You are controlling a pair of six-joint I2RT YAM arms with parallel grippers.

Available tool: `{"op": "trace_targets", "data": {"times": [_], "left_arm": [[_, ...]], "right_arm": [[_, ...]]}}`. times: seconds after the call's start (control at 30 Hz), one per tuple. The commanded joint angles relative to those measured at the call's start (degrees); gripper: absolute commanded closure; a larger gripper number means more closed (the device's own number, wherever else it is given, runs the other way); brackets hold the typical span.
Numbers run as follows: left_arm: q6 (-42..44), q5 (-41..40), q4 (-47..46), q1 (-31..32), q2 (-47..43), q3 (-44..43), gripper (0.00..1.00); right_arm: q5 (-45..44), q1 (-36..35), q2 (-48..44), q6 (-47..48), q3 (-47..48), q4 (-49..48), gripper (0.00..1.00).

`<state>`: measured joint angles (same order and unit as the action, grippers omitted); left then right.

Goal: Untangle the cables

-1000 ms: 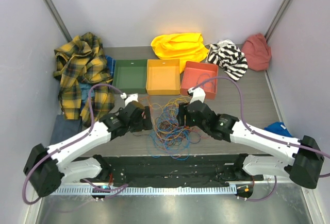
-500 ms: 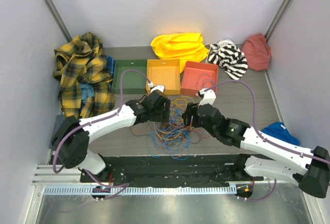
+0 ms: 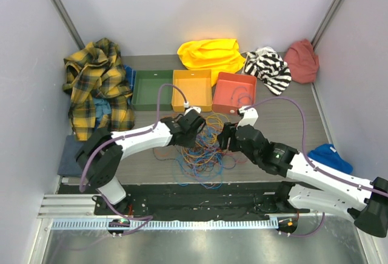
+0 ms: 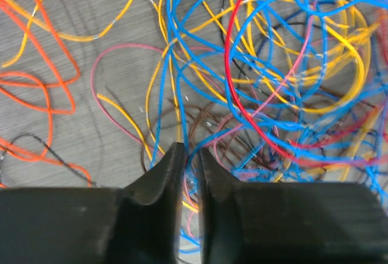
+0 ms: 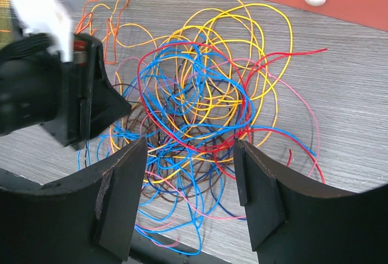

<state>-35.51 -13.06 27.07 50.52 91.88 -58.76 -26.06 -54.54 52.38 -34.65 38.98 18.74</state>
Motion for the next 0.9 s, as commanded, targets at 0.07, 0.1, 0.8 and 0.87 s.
{"op": "trace_targets", "data": {"times": [0.07,0.1,0.8,0.87], "left_arm": [[1.58,-4.69,3.34,0.10,1.91,-5.92,1.00],[1.41,-5.13,3.43,0.10,0.08,-5.84,1.00],[-0.09,-18.41,18.46,0.10,-34.13,-8.65,0.99],[0.09,-18.49,18.46,0.10,-33.96,-8.56,0.99]], "right_arm": [[-2.24,-0.21,-2.63,-1.03,-0.49,0.15,0.34],[-2.32,-0.30,-2.98,-1.12,-0.57,0.33,0.34],[10.23,-1.09,-0.53,1.17,0.39,-11.17,0.29],[11.12,-1.88,0.26,1.34,1.96,-13.90,0.28]]}}
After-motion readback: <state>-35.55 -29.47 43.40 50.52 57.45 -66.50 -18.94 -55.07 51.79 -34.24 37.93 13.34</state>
